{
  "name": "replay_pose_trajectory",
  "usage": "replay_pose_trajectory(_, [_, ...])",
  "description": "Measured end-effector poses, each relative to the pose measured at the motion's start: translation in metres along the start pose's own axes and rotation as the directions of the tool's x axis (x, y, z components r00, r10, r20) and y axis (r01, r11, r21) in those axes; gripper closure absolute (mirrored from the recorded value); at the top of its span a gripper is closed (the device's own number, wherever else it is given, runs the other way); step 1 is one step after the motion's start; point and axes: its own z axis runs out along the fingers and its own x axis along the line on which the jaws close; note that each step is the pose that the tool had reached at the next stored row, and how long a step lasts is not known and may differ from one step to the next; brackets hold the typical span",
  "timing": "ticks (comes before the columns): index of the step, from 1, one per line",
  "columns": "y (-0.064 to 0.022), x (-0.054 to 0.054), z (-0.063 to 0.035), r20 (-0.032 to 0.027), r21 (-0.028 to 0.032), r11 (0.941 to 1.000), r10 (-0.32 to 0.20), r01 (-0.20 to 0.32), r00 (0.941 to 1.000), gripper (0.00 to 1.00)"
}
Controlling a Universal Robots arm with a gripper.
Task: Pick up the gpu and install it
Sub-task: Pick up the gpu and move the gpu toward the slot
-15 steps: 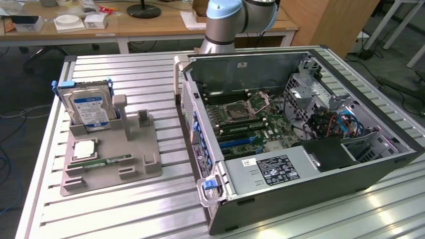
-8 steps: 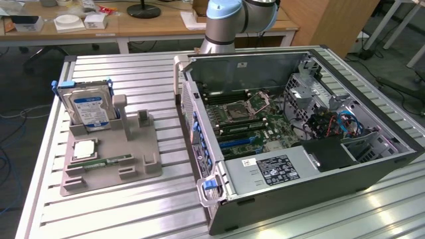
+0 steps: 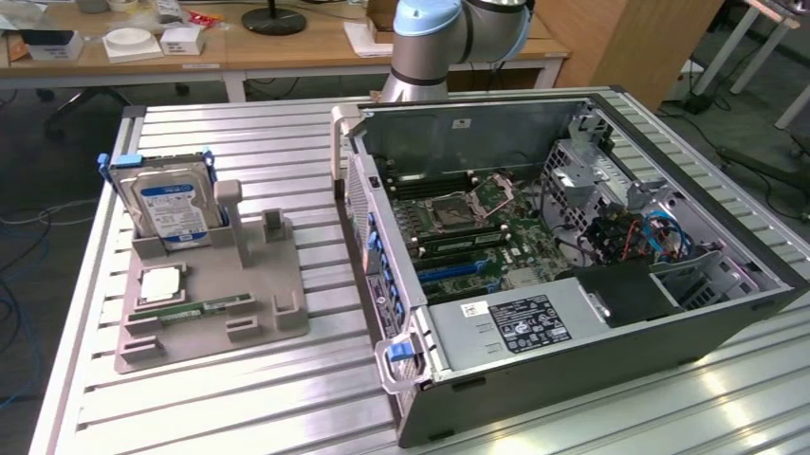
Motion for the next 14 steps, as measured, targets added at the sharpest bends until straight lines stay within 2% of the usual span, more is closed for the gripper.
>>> replay_pose_trajectory(10, [0.0008, 0.027, 0.0152, -0.006, 0.0046, 0.9999, -0.009, 0.009, 0.9999, 0.73])
replay_pose_trajectory(14, [0.0006, 0.033, 0.0204, -0.0158, 0.0049, 0.9999, -0.015, 0.015, 0.9998, 0.73])
